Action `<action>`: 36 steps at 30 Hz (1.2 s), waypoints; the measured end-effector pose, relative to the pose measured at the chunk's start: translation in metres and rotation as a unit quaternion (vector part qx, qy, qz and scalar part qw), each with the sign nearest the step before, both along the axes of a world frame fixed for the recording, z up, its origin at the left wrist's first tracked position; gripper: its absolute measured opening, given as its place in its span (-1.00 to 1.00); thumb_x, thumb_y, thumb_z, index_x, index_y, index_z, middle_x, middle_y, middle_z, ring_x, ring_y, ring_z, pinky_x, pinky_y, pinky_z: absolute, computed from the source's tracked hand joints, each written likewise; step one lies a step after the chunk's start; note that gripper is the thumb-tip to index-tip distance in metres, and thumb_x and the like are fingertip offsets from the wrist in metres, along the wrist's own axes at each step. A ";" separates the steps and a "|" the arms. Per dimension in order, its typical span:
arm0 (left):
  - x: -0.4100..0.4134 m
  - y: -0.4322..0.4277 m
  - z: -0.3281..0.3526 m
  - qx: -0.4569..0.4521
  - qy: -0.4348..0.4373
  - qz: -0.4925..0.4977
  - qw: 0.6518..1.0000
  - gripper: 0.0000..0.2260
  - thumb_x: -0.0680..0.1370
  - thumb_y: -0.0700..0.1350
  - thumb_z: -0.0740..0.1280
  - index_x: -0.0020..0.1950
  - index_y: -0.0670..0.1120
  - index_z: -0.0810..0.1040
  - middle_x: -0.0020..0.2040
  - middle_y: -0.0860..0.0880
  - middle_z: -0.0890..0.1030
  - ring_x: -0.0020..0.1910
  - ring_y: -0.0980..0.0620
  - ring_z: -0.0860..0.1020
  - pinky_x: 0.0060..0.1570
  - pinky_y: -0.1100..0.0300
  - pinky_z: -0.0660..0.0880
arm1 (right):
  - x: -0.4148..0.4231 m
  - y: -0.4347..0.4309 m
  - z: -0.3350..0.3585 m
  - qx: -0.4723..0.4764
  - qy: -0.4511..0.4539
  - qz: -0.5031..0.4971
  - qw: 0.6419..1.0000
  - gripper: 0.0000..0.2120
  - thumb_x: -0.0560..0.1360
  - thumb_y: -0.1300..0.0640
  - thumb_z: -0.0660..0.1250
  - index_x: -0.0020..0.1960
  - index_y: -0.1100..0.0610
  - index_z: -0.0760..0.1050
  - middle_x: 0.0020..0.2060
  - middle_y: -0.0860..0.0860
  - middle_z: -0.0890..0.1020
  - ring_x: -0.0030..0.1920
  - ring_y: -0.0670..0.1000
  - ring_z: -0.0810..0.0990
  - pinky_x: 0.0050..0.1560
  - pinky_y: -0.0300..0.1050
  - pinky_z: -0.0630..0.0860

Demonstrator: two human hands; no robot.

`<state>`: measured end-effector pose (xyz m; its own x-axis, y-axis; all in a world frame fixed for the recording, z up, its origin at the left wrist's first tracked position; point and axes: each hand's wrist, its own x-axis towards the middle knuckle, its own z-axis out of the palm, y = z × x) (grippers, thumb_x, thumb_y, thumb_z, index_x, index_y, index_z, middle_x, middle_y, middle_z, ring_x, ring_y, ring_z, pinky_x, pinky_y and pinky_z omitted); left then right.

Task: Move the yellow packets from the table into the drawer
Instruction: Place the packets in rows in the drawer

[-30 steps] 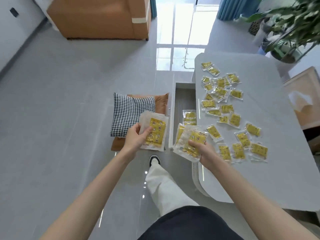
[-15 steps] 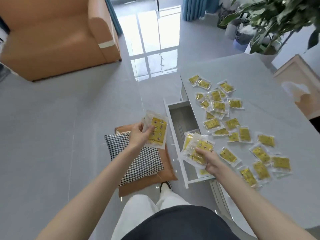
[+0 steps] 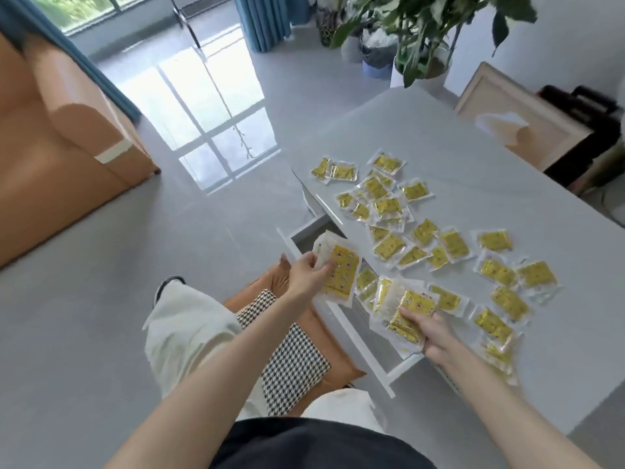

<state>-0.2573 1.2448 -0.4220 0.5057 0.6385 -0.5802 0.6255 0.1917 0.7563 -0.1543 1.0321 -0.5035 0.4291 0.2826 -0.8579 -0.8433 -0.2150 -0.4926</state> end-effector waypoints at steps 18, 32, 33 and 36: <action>0.106 0.238 -0.141 -0.009 0.108 -0.376 0.920 -0.85 0.51 -0.03 0.33 -0.10 -0.11 0.48 -0.05 -0.10 0.64 -0.07 -0.06 0.64 -0.10 -0.02 0.62 | -0.015 0.195 -0.109 -0.108 0.070 -0.245 0.961 -0.22 0.21 0.18 0.63 0.34 0.26 0.36 0.18 0.17 0.58 0.11 0.13 0.61 0.14 0.11 0.57; 0.173 0.304 -0.358 -0.097 0.154 -0.424 0.887 -0.91 0.55 -0.08 0.29 -0.08 -0.09 0.45 -0.15 -0.03 0.53 -0.14 0.00 0.53 -0.10 0.11 0.53 | 0.014 0.308 -0.298 -0.200 0.074 -0.316 0.924 -0.35 0.19 0.09 0.62 0.21 0.17 0.45 0.11 0.11 0.59 0.15 0.08 0.53 0.27 0.10 0.41; 0.178 0.298 -0.376 -0.105 0.156 -0.427 0.884 -0.90 0.56 -0.09 0.28 -0.03 -0.12 0.45 -0.14 -0.03 0.53 -0.12 -0.01 0.53 -0.10 0.12 0.51 | 0.017 0.308 -0.315 -0.203 0.068 -0.336 0.917 -0.39 0.21 0.11 0.61 0.18 0.17 0.47 0.09 0.11 0.60 0.12 0.08 0.55 0.26 0.09 0.43; 0.192 0.281 -0.422 -0.122 0.158 -0.435 0.878 -0.76 0.57 -0.13 0.28 0.17 -0.23 0.46 -0.05 -0.07 0.56 0.00 -0.07 0.57 -0.05 0.09 0.56 | 0.031 0.316 -0.343 -0.235 0.033 -0.375 0.896 -0.64 0.33 0.21 0.54 0.05 0.15 0.47 0.03 0.09 0.61 0.06 0.09 0.57 0.20 0.04 0.49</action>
